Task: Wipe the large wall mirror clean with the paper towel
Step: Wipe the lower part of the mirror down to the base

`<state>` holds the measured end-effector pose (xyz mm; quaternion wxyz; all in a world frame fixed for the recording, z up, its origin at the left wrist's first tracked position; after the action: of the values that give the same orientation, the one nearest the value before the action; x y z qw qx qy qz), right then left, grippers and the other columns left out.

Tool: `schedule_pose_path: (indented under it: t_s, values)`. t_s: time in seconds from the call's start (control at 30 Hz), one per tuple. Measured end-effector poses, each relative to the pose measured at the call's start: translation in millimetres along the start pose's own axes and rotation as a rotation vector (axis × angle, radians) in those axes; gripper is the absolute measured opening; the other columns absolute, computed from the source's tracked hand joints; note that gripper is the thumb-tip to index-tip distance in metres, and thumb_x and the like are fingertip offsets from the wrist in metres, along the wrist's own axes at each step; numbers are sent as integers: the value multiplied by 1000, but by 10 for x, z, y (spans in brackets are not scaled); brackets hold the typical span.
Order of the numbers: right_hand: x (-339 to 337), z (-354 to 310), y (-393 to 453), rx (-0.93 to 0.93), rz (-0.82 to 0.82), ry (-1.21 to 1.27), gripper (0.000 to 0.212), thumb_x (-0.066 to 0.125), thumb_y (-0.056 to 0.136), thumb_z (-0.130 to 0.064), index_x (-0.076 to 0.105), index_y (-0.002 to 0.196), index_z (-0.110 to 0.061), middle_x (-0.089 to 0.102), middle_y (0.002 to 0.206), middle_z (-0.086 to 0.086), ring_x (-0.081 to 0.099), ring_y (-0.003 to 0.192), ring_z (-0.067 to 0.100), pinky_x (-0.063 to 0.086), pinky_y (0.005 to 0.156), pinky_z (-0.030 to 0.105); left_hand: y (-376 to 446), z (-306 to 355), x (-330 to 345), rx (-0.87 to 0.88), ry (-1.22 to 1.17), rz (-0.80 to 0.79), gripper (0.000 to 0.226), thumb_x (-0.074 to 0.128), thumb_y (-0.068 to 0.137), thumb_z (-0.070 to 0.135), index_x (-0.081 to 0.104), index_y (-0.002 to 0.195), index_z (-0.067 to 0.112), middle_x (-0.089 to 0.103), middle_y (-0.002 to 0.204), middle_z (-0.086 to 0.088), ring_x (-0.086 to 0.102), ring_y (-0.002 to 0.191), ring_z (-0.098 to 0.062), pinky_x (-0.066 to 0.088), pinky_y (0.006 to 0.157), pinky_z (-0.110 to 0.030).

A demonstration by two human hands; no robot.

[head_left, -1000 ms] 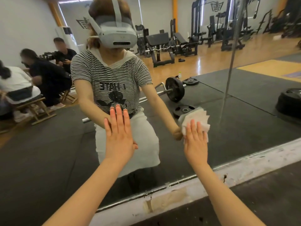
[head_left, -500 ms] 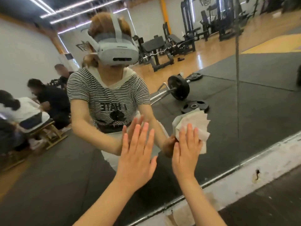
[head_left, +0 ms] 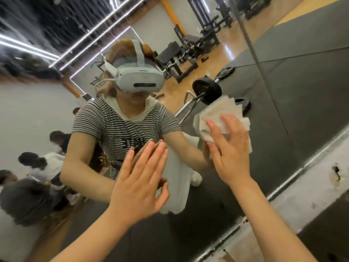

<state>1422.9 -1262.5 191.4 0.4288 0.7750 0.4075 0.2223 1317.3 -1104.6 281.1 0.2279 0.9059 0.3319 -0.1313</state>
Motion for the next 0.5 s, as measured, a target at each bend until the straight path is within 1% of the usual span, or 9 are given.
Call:
schedule_pose_path:
  t_s: [0.07,0.13,0.17,0.23,0.3,0.37,0.43,0.47,0.5]
  values:
    - [-79,278,100,142,29,7,45,31,102,-37,36,144,-22,25,151,11,21,139,31,23,110,50,2,5,5,-3,23,-3,71,45,87,40,34,147,3,27,156,-11,17,148,-26,10,120,-48]
    - [-177,587,103,366,54,57,50,31,101,-33,28,150,-24,19,159,11,9,146,28,15,117,55,2,8,9,-3,40,-6,70,43,88,40,34,147,3,26,156,-11,17,148,-26,10,120,-48]
    - [-206,686,61,456,73,84,50,30,101,-30,25,150,-24,17,160,12,6,147,27,11,117,56,9,9,12,-1,49,-9,70,42,89,40,34,147,3,26,156,-11,17,148,-26,10,120,-48]
    - [-188,695,-87,545,111,82,51,33,100,-21,22,149,-22,17,159,14,7,147,28,9,117,56,15,10,8,-1,54,-12,70,41,89,40,32,148,4,24,157,-10,15,148,-26,10,120,-49]
    - [-58,441,-254,506,111,49,54,33,98,-21,23,152,-20,19,158,13,6,147,25,6,118,47,16,13,3,-6,53,-2,70,41,89,40,31,148,4,24,157,-10,14,149,-25,11,119,-50]
    - [118,-4,-452,362,37,32,50,26,102,-30,21,152,-24,17,158,4,-3,149,13,-1,117,34,15,24,-2,-6,55,5,71,41,88,40,32,148,3,25,157,-10,15,149,-26,12,119,-50]
    - [270,-387,-719,180,-76,27,48,16,106,-39,14,154,-35,10,161,-5,-6,149,10,1,116,33,14,26,1,-5,53,15,71,41,88,40,31,148,3,26,156,-10,18,147,-27,12,119,-50]
    - [301,-474,-833,116,-122,31,48,15,106,-40,10,154,-39,3,163,-9,-5,149,10,2,116,34,14,25,3,-5,53,19,71,42,88,40,31,148,3,26,156,-10,20,147,-27,12,119,-50]
    - [313,-468,-908,65,-152,27,47,16,106,-40,9,153,-42,-1,162,-13,-4,149,10,3,116,34,13,23,5,-5,58,20,71,41,88,40,31,149,3,27,156,-10,21,146,-28,12,119,-50]
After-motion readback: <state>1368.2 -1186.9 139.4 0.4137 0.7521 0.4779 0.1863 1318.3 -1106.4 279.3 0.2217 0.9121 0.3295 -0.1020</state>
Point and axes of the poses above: each hand's wrist, its own y-axis towards the middle knuckle, its own x-axis out of the palm, z = x × y, the point moved 5 cm from there along y, towards the middle knuckle
